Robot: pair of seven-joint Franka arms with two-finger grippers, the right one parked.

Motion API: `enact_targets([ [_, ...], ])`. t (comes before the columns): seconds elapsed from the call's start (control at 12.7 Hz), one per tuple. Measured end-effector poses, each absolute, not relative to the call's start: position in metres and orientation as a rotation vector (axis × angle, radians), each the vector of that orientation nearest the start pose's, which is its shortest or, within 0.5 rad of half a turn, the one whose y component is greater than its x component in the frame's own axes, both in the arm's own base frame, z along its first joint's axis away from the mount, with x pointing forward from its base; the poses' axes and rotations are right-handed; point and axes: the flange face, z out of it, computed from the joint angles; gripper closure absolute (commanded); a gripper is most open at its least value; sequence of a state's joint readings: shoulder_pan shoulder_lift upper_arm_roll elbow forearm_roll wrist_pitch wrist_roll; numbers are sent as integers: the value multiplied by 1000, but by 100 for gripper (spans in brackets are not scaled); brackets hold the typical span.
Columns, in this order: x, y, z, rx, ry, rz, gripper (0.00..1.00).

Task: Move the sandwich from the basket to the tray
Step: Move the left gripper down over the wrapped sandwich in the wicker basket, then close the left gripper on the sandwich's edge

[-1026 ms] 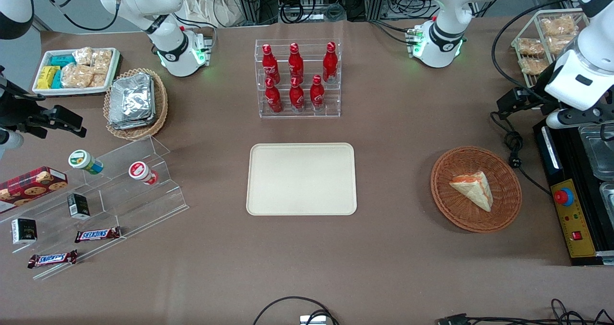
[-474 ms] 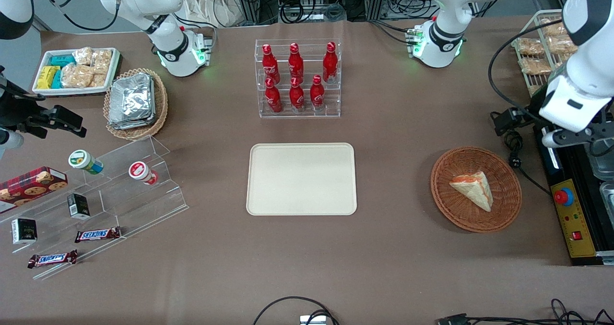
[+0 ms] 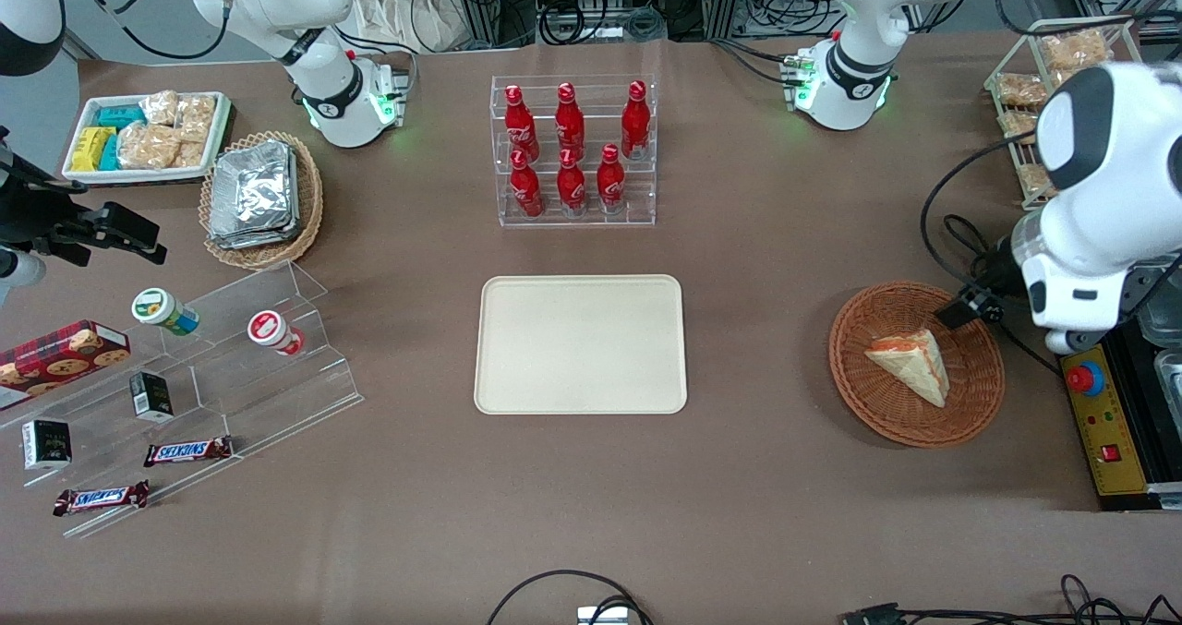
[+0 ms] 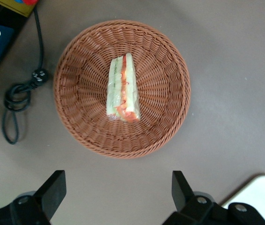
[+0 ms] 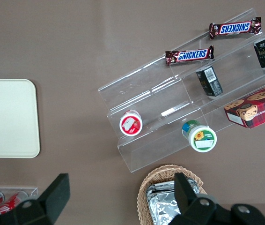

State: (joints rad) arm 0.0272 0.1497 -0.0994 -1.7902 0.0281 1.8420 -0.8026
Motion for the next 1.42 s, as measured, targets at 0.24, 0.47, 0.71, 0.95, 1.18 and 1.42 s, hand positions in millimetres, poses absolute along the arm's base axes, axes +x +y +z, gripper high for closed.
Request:
enact_targets([
  [0.24, 610, -19, 403, -2834, -1226, 123, 0],
  [0.47, 612, 4, 344, -2808, -1294, 97, 0],
  [0.71, 608, 4, 305, -2767, -1353, 129, 0],
  [0.95, 609, -1, 296, -2764, -1366, 120, 0],
  [1.18, 603, -4, 276, -2759, -1373, 123, 0],
  [1.42, 600, -6, 262, -2752, -1372, 143, 0],
])
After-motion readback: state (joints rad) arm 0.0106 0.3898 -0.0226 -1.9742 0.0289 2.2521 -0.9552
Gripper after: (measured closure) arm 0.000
